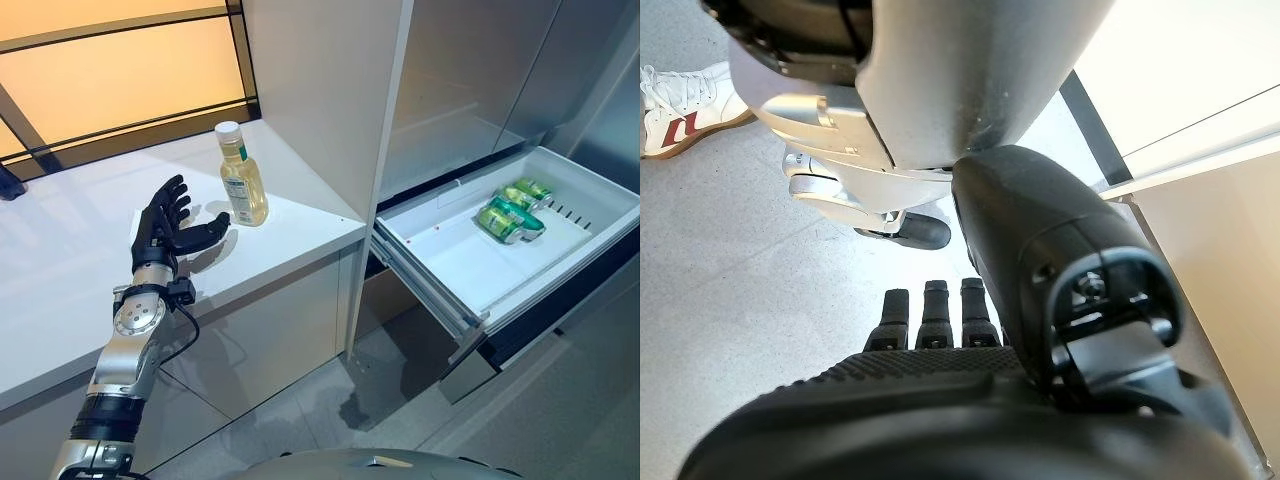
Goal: Put drinks into fridge and close the fridge
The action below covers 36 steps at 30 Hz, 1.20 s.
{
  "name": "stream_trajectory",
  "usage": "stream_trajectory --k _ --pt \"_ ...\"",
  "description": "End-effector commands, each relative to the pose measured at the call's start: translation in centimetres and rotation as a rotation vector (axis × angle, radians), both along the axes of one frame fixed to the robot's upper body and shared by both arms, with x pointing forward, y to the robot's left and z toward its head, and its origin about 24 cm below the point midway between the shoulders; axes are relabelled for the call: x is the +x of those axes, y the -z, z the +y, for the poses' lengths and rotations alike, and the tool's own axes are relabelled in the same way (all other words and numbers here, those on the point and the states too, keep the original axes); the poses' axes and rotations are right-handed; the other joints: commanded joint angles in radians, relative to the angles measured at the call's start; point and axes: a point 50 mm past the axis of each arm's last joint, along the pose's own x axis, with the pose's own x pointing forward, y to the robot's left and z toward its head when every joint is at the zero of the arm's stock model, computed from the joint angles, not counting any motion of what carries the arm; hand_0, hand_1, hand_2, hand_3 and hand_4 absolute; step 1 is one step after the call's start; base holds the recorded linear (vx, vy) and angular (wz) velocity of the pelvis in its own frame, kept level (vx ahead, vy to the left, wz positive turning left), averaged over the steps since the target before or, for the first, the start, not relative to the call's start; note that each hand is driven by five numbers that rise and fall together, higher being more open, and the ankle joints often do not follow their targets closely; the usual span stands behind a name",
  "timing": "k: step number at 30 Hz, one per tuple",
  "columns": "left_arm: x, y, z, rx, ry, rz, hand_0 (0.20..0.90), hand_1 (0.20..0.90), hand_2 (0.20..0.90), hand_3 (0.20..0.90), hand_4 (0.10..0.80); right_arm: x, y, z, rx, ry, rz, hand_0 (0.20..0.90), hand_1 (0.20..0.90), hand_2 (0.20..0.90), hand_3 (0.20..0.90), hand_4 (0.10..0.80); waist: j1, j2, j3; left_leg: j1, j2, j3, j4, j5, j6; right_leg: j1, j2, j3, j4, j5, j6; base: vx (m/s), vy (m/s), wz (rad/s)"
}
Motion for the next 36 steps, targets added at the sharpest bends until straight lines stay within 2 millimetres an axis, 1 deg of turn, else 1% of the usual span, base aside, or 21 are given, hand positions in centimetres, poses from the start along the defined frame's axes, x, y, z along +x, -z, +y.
stream_trajectory --k 1,12,23,36 --pt "3.0 -7.5 0.2 0.029 0.003 -0.301 0.900 0.900 0.900 0.900 0.800 1.5 0.3 2.2 0.057 -0.058 -0.022 0.900 0.900 0.900 0.900 0.800 -0.004 -0.006 -0.010 0.007 -0.067 -0.047 0.006 -0.102 0.052 -0.007 0.025 0.020 0.026 -0.029 0.010 0.000 0.000 0.00" --pt "4.1 -7.4 0.1 0.019 -0.019 -0.286 0.900 0.900 0.900 0.900 0.800 1.5 0.3 2.3 0.056 -0.069 -0.015 0.900 0.900 0.900 0.900 0.800 -0.019 -0.006 -0.016 0.013 -0.066 -0.037 0.006 -0.104 0.051 -0.005 0.028 0.031 0.028 -0.030 0.010 0.004 0.001 -0.01" --pt "5.3 -8.2 0.5 0.062 -0.098 -0.299 0.900 0.900 0.900 0.900 0.800 1.5 0.3 2.3 0.056 -0.087 -0.005 0.900 0.900 0.900 0.900 0.800 -0.036 -0.005 -0.024 0.019 -0.066 -0.029 0.006 -0.107 0.051 -0.007 0.030 0.042 0.032 -0.031 0.010 0.008 0.002 -0.02" --pt "6.5 -9.0 -0.1 0.043 -0.074 -0.302 0.900 0.900 0.900 0.900 0.800 1.3 0.4 2.4 0.058 -0.097 0.004 0.900 0.900 0.900 0.900 0.800 -0.052 -0.003 -0.031 0.023 -0.066 -0.020 0.006 -0.111 0.051 -0.010 0.032 0.054 0.035 -0.033 0.013 0.000 0.000 0.00"
